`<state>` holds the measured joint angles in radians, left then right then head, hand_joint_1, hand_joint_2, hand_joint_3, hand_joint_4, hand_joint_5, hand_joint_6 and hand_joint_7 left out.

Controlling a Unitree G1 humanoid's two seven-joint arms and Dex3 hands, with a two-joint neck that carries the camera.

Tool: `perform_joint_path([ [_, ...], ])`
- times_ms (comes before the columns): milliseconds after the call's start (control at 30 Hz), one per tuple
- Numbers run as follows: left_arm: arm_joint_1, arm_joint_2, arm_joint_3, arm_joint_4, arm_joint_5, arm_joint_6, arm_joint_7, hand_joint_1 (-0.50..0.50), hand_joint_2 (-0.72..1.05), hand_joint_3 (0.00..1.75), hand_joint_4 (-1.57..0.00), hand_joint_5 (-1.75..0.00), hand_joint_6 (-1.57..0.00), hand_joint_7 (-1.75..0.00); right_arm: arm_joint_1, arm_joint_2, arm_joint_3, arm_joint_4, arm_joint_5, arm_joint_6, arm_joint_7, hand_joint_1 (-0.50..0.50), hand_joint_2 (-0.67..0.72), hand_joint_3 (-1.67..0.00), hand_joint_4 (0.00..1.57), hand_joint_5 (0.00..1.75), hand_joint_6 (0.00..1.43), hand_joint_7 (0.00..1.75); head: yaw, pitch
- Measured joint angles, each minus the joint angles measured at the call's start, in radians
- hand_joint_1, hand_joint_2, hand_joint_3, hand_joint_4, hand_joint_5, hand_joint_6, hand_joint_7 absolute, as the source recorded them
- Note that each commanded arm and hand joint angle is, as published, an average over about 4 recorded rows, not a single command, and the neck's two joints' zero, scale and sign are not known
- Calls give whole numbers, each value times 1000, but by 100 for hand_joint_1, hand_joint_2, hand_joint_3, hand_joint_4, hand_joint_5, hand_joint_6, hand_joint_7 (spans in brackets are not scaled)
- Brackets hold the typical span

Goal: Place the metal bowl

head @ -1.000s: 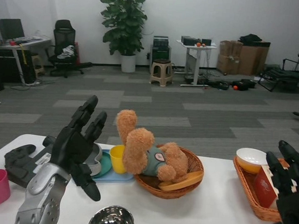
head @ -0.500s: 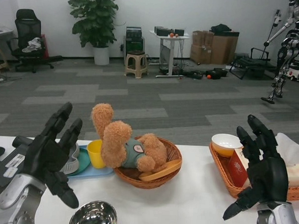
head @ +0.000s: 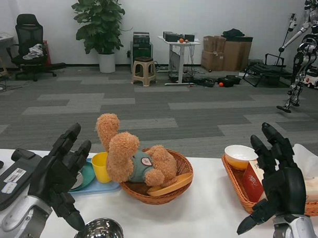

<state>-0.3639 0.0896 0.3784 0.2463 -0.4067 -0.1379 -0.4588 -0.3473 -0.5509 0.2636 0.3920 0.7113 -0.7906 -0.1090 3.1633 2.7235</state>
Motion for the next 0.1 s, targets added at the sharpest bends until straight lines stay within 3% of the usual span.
perform_joint_path([
  [100, 0, 0, 1, 11, -15, -24, 0, -50, -10, 9, 0, 0, 0, -7, 0, 0, 0, 0, 0, 0, 0, 17, 72, 0, 0, 39, 0, 44, 10, 7],
])
